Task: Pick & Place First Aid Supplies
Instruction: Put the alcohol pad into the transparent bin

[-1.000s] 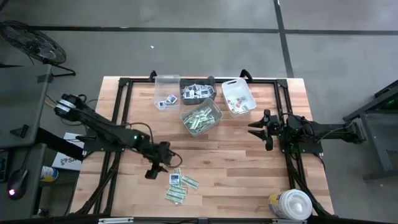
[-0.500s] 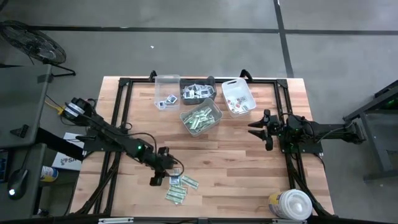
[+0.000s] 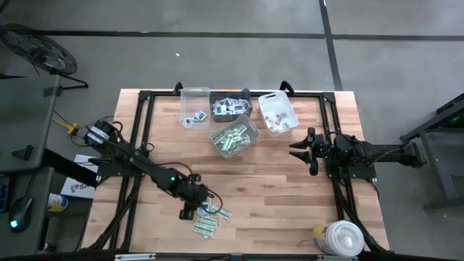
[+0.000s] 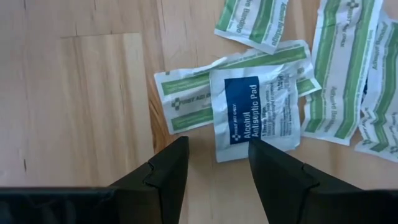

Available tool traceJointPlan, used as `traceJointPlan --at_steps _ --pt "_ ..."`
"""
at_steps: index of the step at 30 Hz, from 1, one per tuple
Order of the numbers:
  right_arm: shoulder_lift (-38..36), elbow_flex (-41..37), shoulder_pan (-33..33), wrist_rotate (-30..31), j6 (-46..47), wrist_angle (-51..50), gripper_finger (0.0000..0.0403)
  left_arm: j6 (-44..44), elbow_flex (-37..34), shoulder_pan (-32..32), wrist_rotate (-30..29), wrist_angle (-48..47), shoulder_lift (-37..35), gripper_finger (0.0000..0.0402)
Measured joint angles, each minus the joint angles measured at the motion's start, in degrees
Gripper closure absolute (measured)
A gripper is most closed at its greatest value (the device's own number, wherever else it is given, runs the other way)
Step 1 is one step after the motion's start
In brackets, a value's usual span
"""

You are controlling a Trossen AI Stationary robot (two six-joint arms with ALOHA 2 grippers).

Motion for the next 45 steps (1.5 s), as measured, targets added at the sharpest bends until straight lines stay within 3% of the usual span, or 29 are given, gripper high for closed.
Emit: traceJointPlan --at_steps 8,17,21,26,41,45 --pt "0.0 0.0 0.0 0.0 0.0 0.0 0.0263 0.1 0.9 -0.5 -3.2 -2.4 3.2 0.0232" --pt "0.0 0.0 0.0 0.0 0.0 0.0 0.0263 1.7 1.0 -5.3 -13.2 -4.0 4.9 0.0232" --pt "0.0 0.0 0.0 0.0 0.0 0.0 0.0263 1.7 1.0 -5.7 -12.8 -4.2 5.2 0.0235" --pt "0.0 0.0 0.0 0.0 0.0 0.0 0.0263 1.9 1.0 -5.6 -9.9 -3.6 6.1 0.0271" --pt "0.0 0.0 0.0 0.0 0.0 0.0 0.0263 1.5 1.0 -5.5 -9.5 -2.1 6.4 0.0387" --pt "0.0 0.0 0.0 0.0 0.0 0.0 0.0263 1.3 1.0 -5.5 -8.9 -2.2 6.0 0.0397"
